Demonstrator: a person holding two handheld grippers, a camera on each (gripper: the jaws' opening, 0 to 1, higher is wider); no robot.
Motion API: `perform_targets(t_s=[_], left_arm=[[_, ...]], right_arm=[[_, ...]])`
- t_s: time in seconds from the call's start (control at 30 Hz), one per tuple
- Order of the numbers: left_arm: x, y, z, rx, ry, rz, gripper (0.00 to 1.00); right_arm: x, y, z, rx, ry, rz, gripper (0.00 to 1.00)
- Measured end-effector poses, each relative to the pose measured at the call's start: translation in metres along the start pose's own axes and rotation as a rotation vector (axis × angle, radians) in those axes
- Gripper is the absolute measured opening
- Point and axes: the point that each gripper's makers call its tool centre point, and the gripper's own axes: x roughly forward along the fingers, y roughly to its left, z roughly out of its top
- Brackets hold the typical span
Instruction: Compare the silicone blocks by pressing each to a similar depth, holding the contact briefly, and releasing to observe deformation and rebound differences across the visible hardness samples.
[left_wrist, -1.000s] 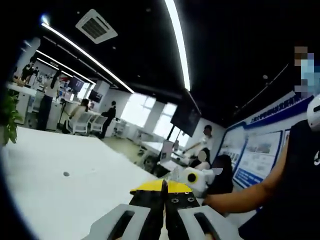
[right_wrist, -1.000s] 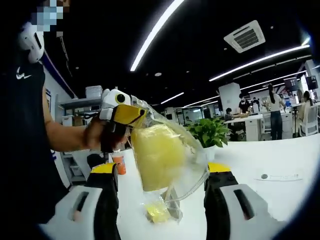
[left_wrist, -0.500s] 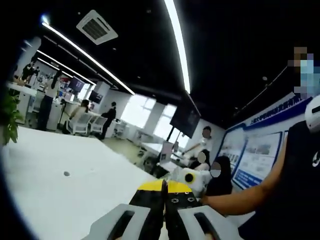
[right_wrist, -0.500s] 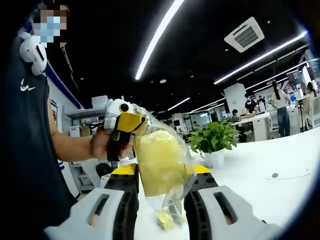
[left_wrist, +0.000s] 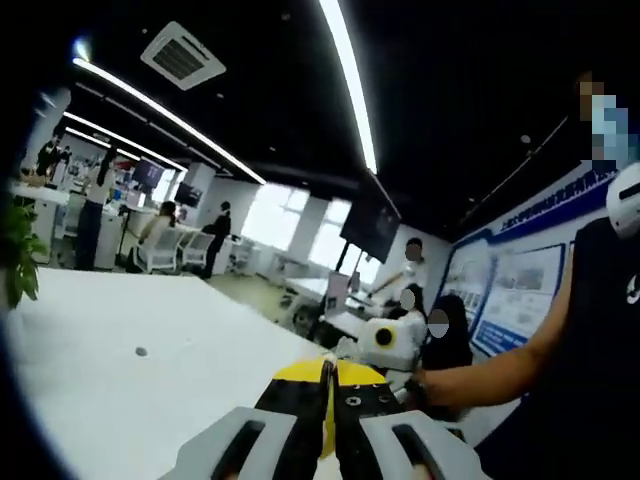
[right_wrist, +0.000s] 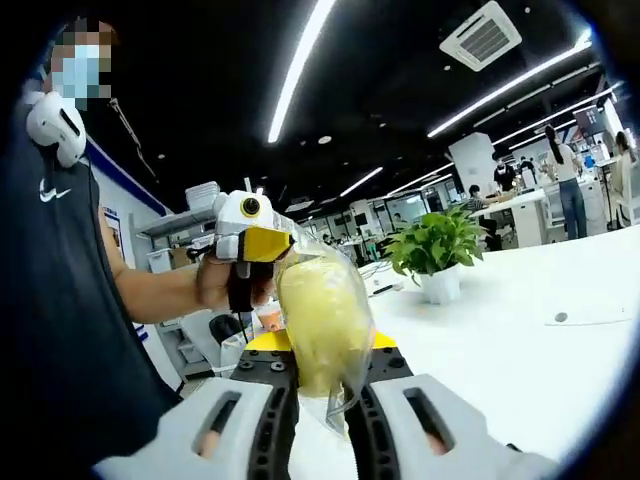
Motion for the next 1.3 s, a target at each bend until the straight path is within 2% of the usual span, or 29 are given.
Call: perform_targets(t_s=[0.1,0.13,0.17,0.2,0.37,0.47,0.57,0.7,0.87,1.1,1.3], left_arm=[[-0.002,0.000,0.000,0.001,-0.005,0.000,0.02],[-0.003,0.004,0.004,0.035,-0.028,0.013,0.05],[-0.005,0.004,0.004,0.018,-0.030,0.007,0.08],[-0.005,0.006,0.004,-0.012,-0.030,0.015,0.07],[-0.009,0.004,0.001,0.061,-0.036,0.010,0.02],[-0.011,0.004,0.000,0.048,-0.039,0.007,0.01],[-0.013,0.005,0.000,-0.003,-0.034,-0.004,0.00],[-0.015,0.005,-0.001,0.009,-0.031,0.004,0.01],[-0.015,0.005,0.004,0.085,-0.070,0.014,0.00],[-0.013,0.004,0.003,0.063,-0.067,0.003,0.00],[-0.008,0.001,-0.004,-0.002,-0.037,-0.014,0.01]], right_arm=[[-0.001,-0.003,-0.001,0.015,0.018,-0.008,0.09],[-0.002,-0.004,-0.003,0.023,0.029,-0.011,0.08],[-0.002,-0.004,-0.003,0.030,0.041,-0.017,0.08],[-0.002,-0.004,-0.003,0.030,0.046,-0.016,0.08],[0.000,-0.003,-0.005,0.024,0.084,-0.010,0.06],[0.001,-0.003,-0.006,0.029,0.095,0.000,0.06],[0.002,0.000,-0.007,0.033,0.110,0.008,0.05],[0.004,0.003,-0.007,0.047,0.123,0.019,0.05],[0.005,0.006,-0.004,0.069,0.123,0.038,0.05],[0.001,0.008,-0.005,0.071,0.157,0.053,0.04],[-0.001,0.011,-0.009,0.069,0.175,0.057,0.04]])
